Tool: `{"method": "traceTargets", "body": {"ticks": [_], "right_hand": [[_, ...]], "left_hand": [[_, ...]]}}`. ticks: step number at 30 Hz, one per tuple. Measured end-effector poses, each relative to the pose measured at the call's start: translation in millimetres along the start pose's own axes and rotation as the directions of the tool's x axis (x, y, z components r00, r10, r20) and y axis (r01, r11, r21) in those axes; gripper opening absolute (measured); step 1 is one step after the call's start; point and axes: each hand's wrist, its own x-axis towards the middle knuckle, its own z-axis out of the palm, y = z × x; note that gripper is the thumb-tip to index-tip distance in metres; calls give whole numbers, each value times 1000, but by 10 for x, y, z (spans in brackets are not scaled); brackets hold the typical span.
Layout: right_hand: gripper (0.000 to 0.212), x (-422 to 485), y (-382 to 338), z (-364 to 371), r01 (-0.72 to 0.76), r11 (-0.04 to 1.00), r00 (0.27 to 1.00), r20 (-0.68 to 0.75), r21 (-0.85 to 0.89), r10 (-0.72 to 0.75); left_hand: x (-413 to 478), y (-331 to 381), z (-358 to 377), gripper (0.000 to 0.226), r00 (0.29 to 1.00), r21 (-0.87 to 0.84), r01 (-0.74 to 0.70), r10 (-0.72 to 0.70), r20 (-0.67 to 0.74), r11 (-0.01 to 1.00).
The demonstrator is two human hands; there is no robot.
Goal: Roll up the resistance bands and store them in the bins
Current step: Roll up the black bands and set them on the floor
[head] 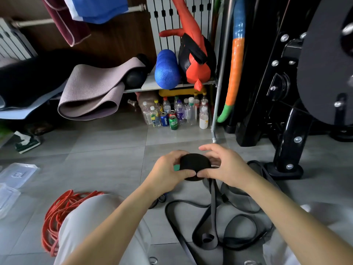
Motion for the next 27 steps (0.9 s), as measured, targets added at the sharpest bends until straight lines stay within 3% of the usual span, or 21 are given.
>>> {"method": "traceTargets", "body": {"ticks": [3, 8, 17, 20, 23, 25, 27], "right_hand": [[50, 9, -16, -75, 19, 1000, 1000, 3, 23, -19], [50, 27, -42, -104, 52, 981, 997, -60, 189, -41], [46, 54, -93, -141, 110, 953, 991, -102, 283, -84], [52, 44, -105, -74, 146, 967, 988, -88, 207, -130], [43, 58, -68, -60, 167, 944, 978, -170, 286, -122], [41, 61, -62, -86, 181, 938, 973, -194, 297, -126], [42, 61, -58, -120, 190, 951, 970, -194, 244, -144]], "left_hand": [[20, 9, -42, 45, 999, -215, -15, 7, -39, 976], [1, 74, -70, 38, 999, -529, -6, -18, -39, 849], [56, 146, -174, 49, 1000, -626, 22, -28, 1, 780], [71, 159, -178, 43, 1000, -707, 22, -26, 4, 706], [49, 201, -125, 40, 997, -804, 77, -28, 75, 589], [40, 261, -132, 39, 993, -750, 117, -65, 99, 651], [57, 355, -211, 44, 999, -404, 41, -31, 32, 914]]}}
